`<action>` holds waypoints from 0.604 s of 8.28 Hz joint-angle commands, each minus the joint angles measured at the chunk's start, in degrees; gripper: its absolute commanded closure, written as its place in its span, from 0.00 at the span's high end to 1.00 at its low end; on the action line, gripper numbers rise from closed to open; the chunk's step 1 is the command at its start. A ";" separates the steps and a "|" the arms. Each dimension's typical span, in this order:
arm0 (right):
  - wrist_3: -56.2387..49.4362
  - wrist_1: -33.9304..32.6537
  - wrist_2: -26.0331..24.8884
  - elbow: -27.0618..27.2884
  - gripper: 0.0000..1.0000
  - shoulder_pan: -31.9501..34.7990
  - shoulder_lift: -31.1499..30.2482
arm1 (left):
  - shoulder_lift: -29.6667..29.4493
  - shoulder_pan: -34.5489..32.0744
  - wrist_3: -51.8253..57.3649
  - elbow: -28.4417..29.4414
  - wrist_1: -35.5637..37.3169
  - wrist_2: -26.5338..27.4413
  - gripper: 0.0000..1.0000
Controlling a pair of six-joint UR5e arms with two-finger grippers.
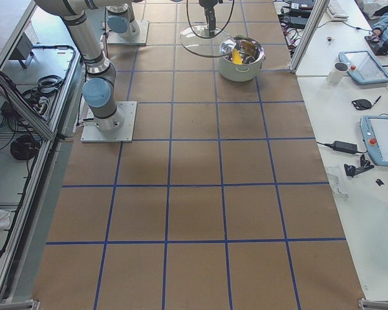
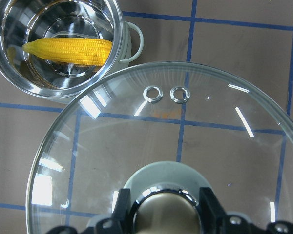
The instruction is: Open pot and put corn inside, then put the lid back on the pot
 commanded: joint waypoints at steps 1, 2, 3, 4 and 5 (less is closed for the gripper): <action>5.51 -1.42 0.52 -2.40 0.39 0.29 3.57 | 4.14 3.36 -17.25 -0.11 -8.45 3.61 1.00; 9.13 -1.52 0.26 -6.25 0.39 1.51 9.17 | 4.58 3.36 -18.46 -0.10 -8.74 9.91 1.00; 10.12 -3.17 -0.44 -11.86 0.39 3.70 15.06 | 5.63 3.36 -18.56 -0.71 -9.70 11.63 1.00; 12.92 -7.80 -0.71 -14.09 0.39 6.50 19.47 | 5.82 3.36 -18.64 -0.72 -10.58 11.73 1.00; 15.03 -15.85 -0.88 -13.93 0.39 9.23 22.38 | 6.08 3.88 -18.73 -0.89 -10.77 11.73 1.00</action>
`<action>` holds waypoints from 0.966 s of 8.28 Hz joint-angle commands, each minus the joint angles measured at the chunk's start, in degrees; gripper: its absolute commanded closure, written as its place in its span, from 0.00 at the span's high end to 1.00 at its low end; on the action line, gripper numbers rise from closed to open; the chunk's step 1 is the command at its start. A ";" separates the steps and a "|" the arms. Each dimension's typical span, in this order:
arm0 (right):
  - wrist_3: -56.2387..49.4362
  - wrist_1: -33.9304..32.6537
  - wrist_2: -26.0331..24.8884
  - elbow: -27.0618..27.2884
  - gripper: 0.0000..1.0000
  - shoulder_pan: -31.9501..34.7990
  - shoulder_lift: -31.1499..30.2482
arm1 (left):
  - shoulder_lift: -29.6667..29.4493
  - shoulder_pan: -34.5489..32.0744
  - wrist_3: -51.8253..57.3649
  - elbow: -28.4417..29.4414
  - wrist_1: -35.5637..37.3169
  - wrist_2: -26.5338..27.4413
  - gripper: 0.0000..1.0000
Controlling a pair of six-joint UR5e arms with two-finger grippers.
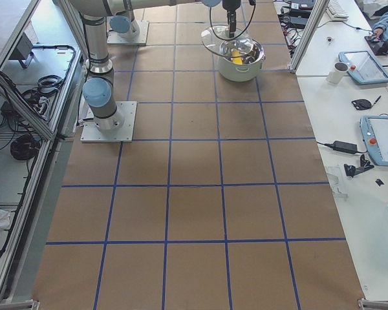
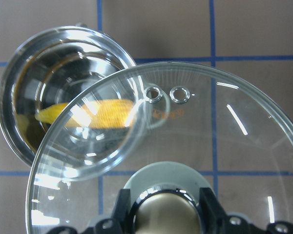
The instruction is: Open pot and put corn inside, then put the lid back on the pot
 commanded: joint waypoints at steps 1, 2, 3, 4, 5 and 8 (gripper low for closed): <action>5.78 -16.63 -0.34 -3.42 0.39 5.91 11.40 | 0.92 0.54 -2.78 -0.57 -1.47 1.33 1.00; 6.58 -20.43 0.53 -3.59 0.41 6.61 13.79 | 1.71 0.54 -4.54 -0.84 -4.09 0.98 1.00; 6.41 -20.90 2.28 -3.60 0.41 6.80 15.38 | 1.89 0.36 -4.64 -1.01 -4.81 0.63 1.00; 7.20 -20.91 3.78 -3.60 0.41 6.88 15.48 | 2.15 0.10 -4.82 -1.10 -4.99 0.80 1.00; 9.47 -21.00 3.71 -3.25 0.40 8.02 15.74 | 2.24 0.01 -6.30 -1.10 -4.99 0.71 1.00; 10.63 -21.43 2.30 -3.59 0.41 9.70 17.76 | 3.12 -0.17 -6.75 -1.10 -5.08 0.62 1.00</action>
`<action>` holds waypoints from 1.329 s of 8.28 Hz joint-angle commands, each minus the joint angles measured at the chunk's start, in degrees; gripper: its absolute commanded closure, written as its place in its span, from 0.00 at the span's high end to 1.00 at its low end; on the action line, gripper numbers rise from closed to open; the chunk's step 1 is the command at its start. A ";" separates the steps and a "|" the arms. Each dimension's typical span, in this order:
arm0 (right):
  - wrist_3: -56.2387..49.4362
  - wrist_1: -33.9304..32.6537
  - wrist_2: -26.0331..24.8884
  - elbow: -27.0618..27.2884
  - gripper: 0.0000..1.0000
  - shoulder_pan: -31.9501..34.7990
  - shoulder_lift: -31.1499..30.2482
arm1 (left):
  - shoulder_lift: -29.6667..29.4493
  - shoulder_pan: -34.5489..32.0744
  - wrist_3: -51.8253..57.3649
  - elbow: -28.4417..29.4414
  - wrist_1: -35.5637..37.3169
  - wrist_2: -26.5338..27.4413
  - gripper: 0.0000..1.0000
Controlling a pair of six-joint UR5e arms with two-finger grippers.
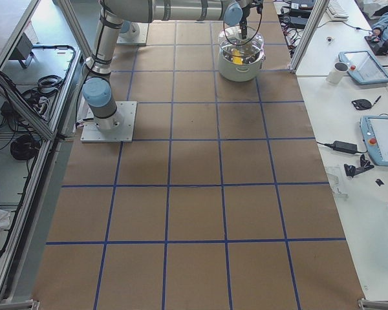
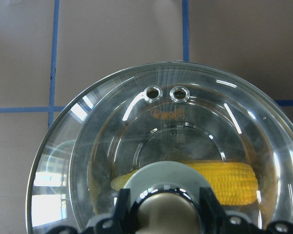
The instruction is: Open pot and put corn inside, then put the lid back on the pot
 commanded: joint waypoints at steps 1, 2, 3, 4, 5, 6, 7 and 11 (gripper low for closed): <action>-0.11 -0.28 -0.43 0.06 0.41 0.52 1.34 | 0.41 -0.24 -0.39 -0.10 -0.08 -0.09 1.00; -1.51 -0.28 -0.52 0.41 0.41 0.52 1.43 | 0.50 -0.50 -0.48 -0.19 0.01 -0.70 1.00; -2.30 -0.28 -0.61 0.41 0.41 0.52 1.77 | 1.20 -0.51 -0.48 -0.28 -0.07 -1.40 1.00; -2.31 -0.19 -0.78 0.41 0.41 0.52 2.30 | 2.16 -0.51 -0.57 -0.36 -1.38 -1.50 1.00; -2.31 -0.28 -1.05 0.41 0.41 0.52 2.30 | 2.08 -0.51 -0.74 -0.45 -1.65 -1.58 1.00; -2.75 -0.28 -1.05 0.59 0.40 0.43 2.30 | 2.17 -0.51 -0.74 -1.06 -1.66 -1.67 1.00; -4.06 -0.28 -1.66 0.67 0.40 0.43 2.39 | 2.26 -0.51 -0.66 -1.42 -1.57 -1.59 1.00; -3.19 -0.72 -2.02 0.76 0.38 0.43 2.57 | 2.00 -0.51 0.22 -1.59 -1.66 -1.50 1.00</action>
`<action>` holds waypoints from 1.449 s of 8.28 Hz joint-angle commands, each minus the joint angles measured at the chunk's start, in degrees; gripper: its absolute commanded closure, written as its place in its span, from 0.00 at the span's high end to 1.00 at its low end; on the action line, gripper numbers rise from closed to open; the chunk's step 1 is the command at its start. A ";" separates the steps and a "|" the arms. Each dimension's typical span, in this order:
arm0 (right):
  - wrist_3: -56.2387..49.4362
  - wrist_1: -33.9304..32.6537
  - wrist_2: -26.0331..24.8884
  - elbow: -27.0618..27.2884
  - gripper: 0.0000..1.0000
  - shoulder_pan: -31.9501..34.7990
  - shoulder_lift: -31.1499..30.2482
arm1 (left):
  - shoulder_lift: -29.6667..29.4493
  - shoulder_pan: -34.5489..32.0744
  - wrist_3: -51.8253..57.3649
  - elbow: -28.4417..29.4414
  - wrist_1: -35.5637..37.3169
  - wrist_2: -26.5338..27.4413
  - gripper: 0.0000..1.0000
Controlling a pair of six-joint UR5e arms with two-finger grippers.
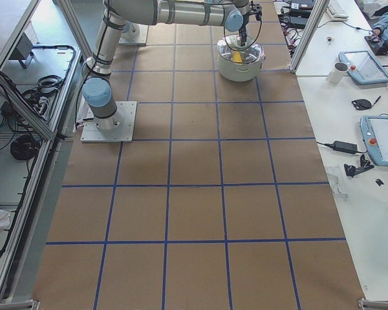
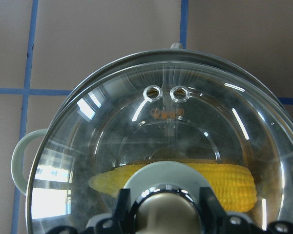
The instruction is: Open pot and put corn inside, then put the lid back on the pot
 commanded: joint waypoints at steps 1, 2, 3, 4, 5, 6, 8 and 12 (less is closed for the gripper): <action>0.41 -1.54 -0.04 0.03 0.39 0.00 0.12 | -0.25 0.00 0.62 -0.05 -0.01 0.04 1.00; 0.32 -1.64 -0.13 0.03 0.38 0.00 0.12 | -0.25 0.00 0.53 -0.05 -0.01 -0.05 1.00; 0.15 -1.72 -0.13 0.03 0.39 0.00 0.29 | -0.34 0.00 0.53 -0.14 -0.01 0.04 1.00; 0.15 -1.81 -0.13 0.03 0.38 0.00 0.47 | -0.34 0.00 0.62 -0.14 -0.01 0.04 1.00; 0.15 -2.77 -0.13 0.03 0.38 0.00 0.47 | -0.43 0.00 0.62 -0.14 -0.10 0.12 1.00; 0.06 -3.48 -0.21 0.03 0.38 0.00 0.64 | -0.43 0.00 0.62 -0.14 -0.10 0.12 1.00; -0.38 -3.66 -0.13 0.03 0.39 -0.09 0.73 | -0.43 0.00 0.62 -0.14 -0.10 0.12 1.00; -0.82 -4.54 -0.13 0.11 0.39 -0.09 1.26 | -0.52 0.00 0.62 -0.14 -0.10 0.12 1.00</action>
